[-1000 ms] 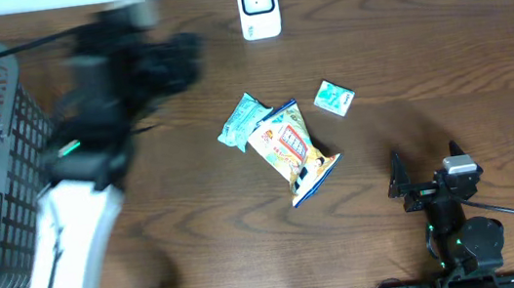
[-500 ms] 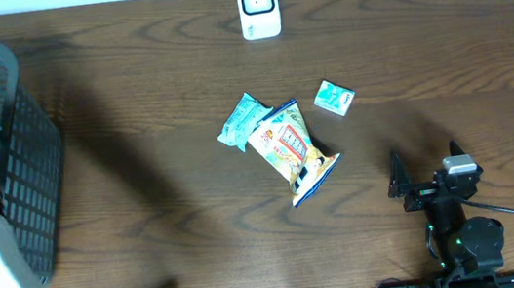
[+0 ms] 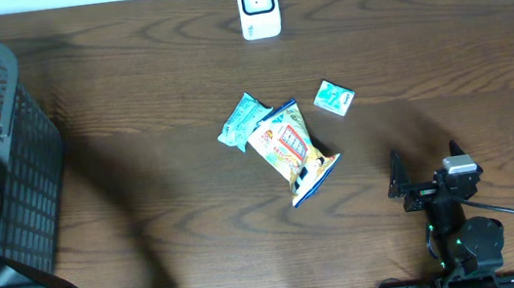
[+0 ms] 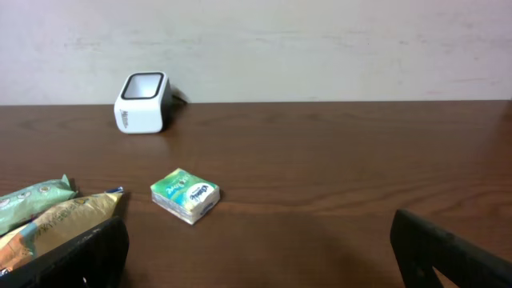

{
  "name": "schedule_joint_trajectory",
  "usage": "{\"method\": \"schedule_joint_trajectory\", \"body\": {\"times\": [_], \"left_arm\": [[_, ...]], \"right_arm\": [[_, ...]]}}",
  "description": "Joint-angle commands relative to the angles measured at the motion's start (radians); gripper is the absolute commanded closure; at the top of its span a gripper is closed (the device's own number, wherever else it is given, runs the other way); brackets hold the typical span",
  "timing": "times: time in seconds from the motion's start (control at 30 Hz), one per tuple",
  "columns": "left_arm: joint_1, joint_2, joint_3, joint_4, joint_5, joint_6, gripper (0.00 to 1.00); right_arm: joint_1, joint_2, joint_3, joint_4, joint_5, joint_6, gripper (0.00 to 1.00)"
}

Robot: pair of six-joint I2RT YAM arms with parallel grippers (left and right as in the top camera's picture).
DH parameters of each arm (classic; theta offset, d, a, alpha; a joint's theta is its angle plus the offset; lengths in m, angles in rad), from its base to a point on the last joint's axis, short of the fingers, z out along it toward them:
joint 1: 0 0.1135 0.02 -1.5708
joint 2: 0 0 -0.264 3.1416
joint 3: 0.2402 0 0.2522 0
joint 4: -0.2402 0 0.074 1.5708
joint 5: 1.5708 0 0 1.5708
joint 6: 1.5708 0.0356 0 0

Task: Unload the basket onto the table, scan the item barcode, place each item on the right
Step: 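Lower the left gripper into the basket toward the dark green Zam-Buk box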

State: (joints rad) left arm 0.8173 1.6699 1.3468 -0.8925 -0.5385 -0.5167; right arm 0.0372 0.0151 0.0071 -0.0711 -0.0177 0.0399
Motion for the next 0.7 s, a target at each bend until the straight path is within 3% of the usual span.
{"method": "schedule_joint_trajectory", "body": {"times": [0.0, 0.23, 0.67], "left_arm": [[0.051, 0.053, -0.006, 0.006, -0.026, 0.061, 0.31], [0.088, 0.108, -0.006, 0.072, 0.085, 0.177, 0.31], [0.175, 0.124, -0.006, 0.048, 0.082, 0.156, 0.27]], "right_arm": [[0.010, -0.002, -0.002, -0.004, 0.004, -0.011, 0.01], [0.010, -0.002, -0.002, -0.004, 0.004, -0.011, 0.01], [0.010, -0.002, -0.002, -0.004, 0.004, -0.011, 0.01]]}}
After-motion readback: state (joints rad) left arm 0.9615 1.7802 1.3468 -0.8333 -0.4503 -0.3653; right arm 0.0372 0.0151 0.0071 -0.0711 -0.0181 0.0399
